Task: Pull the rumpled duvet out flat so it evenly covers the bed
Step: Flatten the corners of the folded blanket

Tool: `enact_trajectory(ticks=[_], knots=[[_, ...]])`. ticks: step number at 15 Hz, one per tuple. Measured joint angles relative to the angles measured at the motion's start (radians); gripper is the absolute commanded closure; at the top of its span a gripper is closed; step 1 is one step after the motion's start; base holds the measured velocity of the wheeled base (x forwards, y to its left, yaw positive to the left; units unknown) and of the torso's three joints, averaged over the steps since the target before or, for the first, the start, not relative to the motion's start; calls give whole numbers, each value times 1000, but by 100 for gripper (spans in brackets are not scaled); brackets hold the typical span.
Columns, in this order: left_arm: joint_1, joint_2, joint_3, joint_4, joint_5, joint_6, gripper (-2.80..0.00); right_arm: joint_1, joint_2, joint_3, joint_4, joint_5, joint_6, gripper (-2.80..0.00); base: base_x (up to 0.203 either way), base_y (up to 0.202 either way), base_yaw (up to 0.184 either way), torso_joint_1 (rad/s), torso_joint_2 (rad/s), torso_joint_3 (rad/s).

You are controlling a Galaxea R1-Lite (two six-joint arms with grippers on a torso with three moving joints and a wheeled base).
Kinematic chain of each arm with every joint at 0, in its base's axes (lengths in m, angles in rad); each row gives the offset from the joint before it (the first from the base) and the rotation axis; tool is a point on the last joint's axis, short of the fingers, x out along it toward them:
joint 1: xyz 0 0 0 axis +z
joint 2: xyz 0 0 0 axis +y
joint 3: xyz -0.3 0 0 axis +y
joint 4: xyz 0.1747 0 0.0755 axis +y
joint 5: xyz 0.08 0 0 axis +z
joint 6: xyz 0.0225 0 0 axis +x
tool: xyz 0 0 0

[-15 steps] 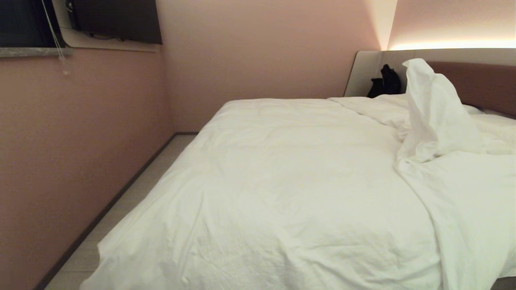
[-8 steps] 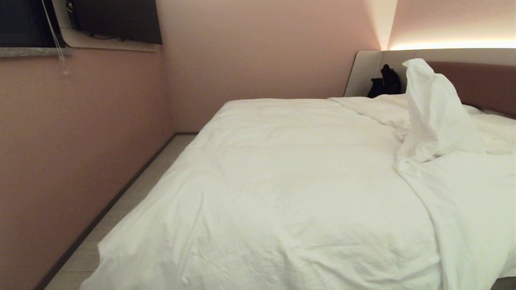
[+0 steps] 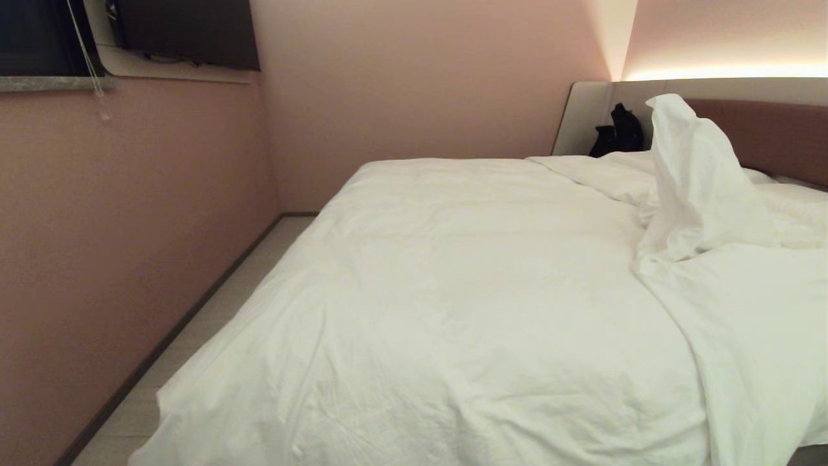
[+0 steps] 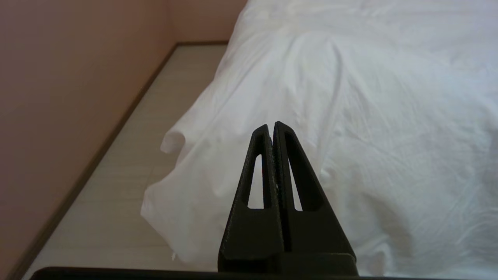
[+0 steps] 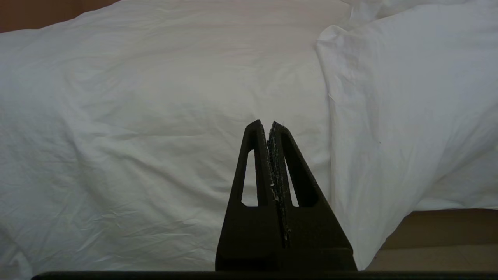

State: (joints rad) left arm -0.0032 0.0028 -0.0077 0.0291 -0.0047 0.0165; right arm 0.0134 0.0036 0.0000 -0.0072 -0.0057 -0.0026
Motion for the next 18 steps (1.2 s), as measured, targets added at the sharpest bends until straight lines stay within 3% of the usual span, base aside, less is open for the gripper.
enact_trajectory(ticks=[6,9,18], knots=[[0,0,-4,-1,3,-27,0,0,0,0,0,0,0,0,0,0,0,0,0,0],[0,0,-3,-3,14,-88,0,0,0,0,1,0,0,0,0,0,0,0,0,0],[0,0,-3,-8,15,-86,0,0,-1,0,0,0,0,0,0,0,0,0,0,0]])
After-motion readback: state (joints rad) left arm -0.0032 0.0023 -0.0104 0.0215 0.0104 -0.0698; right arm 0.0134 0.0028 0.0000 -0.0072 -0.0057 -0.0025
